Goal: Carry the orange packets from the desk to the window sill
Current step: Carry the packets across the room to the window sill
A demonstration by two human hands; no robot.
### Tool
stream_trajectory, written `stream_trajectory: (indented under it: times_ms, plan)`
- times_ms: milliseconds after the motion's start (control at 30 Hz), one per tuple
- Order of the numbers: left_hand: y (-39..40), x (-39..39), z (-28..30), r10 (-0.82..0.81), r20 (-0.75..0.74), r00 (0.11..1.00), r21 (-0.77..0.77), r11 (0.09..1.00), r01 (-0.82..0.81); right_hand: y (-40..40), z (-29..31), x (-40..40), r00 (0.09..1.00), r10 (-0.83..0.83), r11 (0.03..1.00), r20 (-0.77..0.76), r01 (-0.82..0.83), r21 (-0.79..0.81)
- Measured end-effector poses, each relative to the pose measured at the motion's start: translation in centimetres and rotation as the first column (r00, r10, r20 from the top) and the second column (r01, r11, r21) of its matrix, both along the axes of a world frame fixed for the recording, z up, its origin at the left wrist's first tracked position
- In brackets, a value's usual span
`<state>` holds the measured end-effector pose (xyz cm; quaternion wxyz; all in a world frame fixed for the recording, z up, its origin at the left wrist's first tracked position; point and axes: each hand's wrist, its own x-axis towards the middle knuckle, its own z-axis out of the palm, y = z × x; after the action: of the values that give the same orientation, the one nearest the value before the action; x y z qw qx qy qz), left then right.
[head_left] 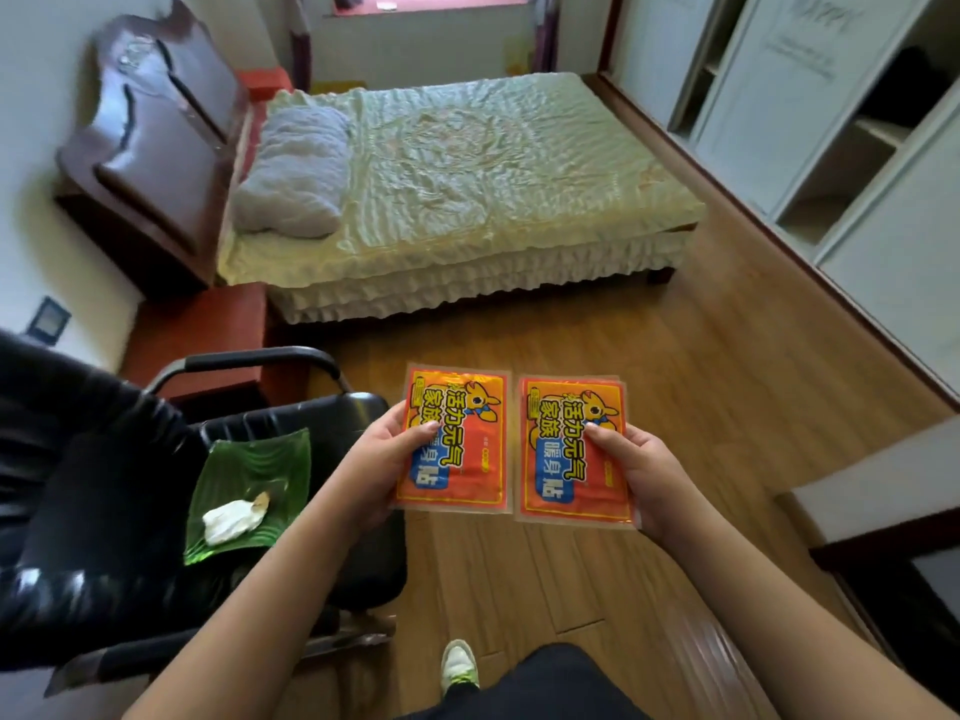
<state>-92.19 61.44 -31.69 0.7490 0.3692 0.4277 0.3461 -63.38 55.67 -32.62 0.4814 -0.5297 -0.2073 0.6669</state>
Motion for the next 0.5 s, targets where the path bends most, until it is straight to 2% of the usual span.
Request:
stream_trajectory:
  times_ms: [200, 500]
  plan:
    - [5.9, 3.1, -0.4, -0.166, -0.041, 0.985, 0.003, 0.986, 0.166, 1.8, 0.2, 1.7, 0.986, -0.166, 0.986, -0.007, 0.166, 0.026]
    - [12.0, 11.3, -0.4, -0.292, -0.034, 0.956, -0.033, 0.956, 0.291, 4.3, -0.3, 7.7, 0.944, -0.329, 0.944, 0.011, 0.328, 0.046]
